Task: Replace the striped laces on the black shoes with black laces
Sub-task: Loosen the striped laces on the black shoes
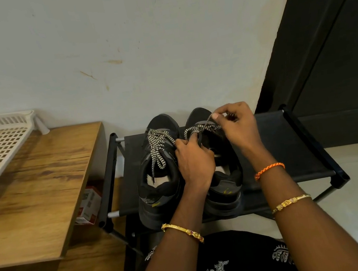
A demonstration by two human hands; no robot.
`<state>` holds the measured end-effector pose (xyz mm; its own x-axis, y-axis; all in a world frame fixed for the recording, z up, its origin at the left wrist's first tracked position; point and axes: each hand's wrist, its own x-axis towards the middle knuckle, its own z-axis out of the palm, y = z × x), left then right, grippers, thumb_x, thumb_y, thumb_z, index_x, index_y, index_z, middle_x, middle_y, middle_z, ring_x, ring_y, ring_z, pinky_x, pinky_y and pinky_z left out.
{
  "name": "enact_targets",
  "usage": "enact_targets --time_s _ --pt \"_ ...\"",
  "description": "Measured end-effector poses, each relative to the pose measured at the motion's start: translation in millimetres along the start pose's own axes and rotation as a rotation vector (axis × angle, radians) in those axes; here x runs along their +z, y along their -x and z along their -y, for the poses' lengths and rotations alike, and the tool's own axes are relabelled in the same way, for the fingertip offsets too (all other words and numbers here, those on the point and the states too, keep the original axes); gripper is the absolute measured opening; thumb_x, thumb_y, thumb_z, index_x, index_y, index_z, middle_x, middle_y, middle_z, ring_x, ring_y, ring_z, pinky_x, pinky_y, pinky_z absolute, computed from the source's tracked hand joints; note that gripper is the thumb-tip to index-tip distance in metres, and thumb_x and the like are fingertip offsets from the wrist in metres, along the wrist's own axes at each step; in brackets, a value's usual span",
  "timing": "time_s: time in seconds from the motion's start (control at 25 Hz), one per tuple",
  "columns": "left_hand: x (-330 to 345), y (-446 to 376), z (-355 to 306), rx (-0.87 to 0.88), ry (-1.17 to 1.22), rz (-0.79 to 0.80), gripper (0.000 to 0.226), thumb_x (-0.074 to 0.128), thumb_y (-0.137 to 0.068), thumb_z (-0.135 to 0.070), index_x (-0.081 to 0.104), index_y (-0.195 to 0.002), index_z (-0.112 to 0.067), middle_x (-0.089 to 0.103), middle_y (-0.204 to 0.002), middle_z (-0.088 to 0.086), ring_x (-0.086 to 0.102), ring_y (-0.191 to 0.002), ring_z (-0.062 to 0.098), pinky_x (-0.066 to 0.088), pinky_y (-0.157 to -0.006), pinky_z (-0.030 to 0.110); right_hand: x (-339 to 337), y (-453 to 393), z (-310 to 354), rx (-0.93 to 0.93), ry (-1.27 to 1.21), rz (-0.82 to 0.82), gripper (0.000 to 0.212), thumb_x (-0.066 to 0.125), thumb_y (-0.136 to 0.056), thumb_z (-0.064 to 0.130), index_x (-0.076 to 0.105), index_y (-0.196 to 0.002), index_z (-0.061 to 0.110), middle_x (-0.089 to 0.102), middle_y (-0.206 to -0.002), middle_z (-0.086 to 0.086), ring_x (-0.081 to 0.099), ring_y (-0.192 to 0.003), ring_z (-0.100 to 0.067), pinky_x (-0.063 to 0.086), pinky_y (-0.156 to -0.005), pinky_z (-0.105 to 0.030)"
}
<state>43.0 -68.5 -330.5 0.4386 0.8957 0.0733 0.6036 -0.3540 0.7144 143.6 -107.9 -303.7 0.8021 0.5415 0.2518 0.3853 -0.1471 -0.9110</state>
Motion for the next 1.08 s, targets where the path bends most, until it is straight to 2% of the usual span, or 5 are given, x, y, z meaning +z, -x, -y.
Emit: enact_targets --time_s 0.2,0.4,0.56,0.88,1.08 --pt "0 1 0 0.001 0.002 -0.001 0.031 0.047 -0.093 -0.015 0.057 -0.123 -0.019 0.043 -0.12 0.008 0.05 -0.107 0.026 0.041 -0.09 0.032 -15 -7 9 0.25 -0.719 -0.051 0.021 0.053 -0.093 0.004 0.057 -0.078 0.017 0.07 -0.075 0.0 0.067 -0.077 -0.016 0.052 -0.069 -0.025" --pt "-1 0 0 0.0 -0.01 0.008 0.035 0.046 -0.092 -0.014 0.055 -0.126 -0.019 0.043 -0.121 0.009 0.05 -0.108 0.028 0.04 -0.091 0.033 5 -2 -4 -0.02 0.388 0.165 0.016 0.053 -0.092 0.02 0.068 -0.093 0.015 0.063 -0.097 -0.007 0.057 -0.093 -0.021 0.043 -0.086 -0.034" --pt "-1 0 0 -0.01 0.0 0.025 0.033 0.047 -0.092 -0.014 0.057 -0.124 -0.018 0.043 -0.12 0.01 0.05 -0.108 0.029 0.04 -0.09 0.034 17 0 -11 -0.087 0.666 0.309 0.02 0.055 -0.091 0.022 0.07 -0.105 0.021 0.052 -0.108 -0.01 0.048 -0.109 -0.027 0.028 -0.09 -0.04" --pt "0 0 0 -0.019 0.012 0.008 0.034 0.046 -0.093 -0.014 0.056 -0.125 -0.017 0.043 -0.121 0.01 0.05 -0.107 0.028 0.039 -0.09 0.033 1 -2 -5 0.0 0.321 0.299 0.018 0.055 -0.084 0.014 0.061 -0.067 0.012 0.044 -0.092 -0.006 0.044 -0.08 -0.011 0.034 -0.078 -0.026" --pt "0 0 0 -0.021 0.021 -0.006 0.033 0.048 -0.093 -0.016 0.055 -0.125 -0.017 0.043 -0.121 0.008 0.051 -0.108 0.027 0.041 -0.09 0.033 -41 -13 -4 0.165 -0.103 -0.038 0.019 0.043 -0.076 0.022 0.044 -0.06 0.012 0.035 -0.064 -0.007 0.035 -0.06 -0.012 0.03 -0.057 -0.023"
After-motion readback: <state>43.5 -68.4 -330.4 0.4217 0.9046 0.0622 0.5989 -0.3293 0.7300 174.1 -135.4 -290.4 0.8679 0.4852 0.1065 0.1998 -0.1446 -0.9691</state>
